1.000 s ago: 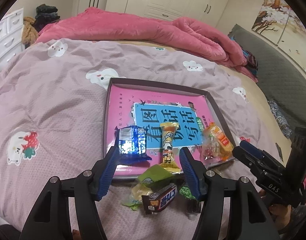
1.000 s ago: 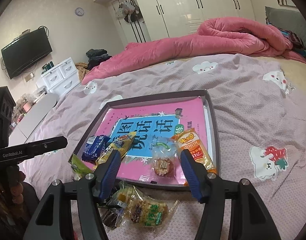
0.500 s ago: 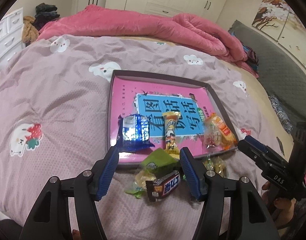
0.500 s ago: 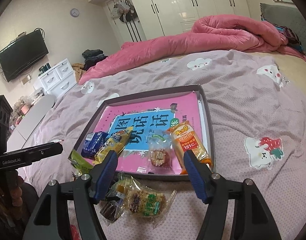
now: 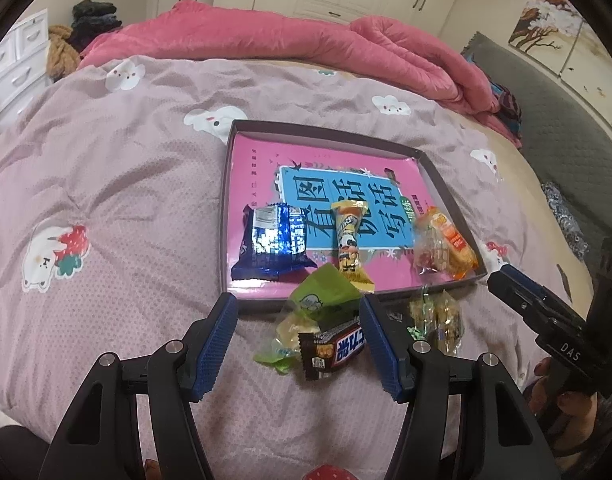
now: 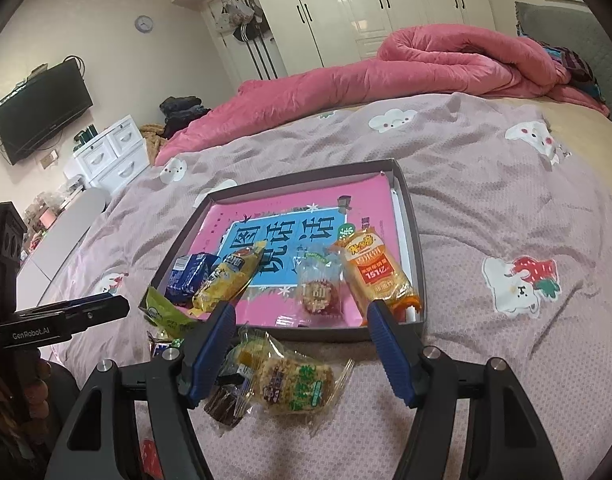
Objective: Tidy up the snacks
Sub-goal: 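Move both grippers back toward the snacks lying in front of the tray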
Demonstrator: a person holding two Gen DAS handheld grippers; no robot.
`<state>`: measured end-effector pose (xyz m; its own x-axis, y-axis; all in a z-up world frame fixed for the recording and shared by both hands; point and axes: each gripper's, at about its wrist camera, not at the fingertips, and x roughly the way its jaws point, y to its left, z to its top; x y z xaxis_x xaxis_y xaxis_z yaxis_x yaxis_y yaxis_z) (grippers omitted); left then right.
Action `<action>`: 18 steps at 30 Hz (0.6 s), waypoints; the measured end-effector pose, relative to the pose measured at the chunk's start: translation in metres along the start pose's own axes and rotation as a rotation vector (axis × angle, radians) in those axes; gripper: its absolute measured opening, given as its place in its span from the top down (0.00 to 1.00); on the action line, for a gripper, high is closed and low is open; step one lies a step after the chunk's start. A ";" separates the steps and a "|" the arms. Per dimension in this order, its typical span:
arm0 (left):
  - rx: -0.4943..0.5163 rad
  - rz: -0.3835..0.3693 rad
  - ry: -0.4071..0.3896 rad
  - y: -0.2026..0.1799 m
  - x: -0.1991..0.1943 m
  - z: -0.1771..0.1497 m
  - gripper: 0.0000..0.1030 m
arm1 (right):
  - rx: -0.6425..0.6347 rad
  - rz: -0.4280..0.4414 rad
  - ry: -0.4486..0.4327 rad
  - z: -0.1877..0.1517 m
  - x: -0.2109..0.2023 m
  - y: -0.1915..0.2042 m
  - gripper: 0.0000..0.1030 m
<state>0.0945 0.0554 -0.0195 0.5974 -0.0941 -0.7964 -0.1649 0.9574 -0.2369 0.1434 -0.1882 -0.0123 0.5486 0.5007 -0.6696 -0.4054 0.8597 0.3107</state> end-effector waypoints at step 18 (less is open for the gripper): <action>-0.006 0.009 0.035 0.009 0.009 -0.012 0.37 | 0.034 0.007 0.108 -0.022 0.012 0.007 0.32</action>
<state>0.0887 0.0601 -0.0356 0.5683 -0.0952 -0.8173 -0.1745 0.9567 -0.2328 0.1314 -0.1777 -0.0329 0.4632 0.4944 -0.7356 -0.3830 0.8601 0.3370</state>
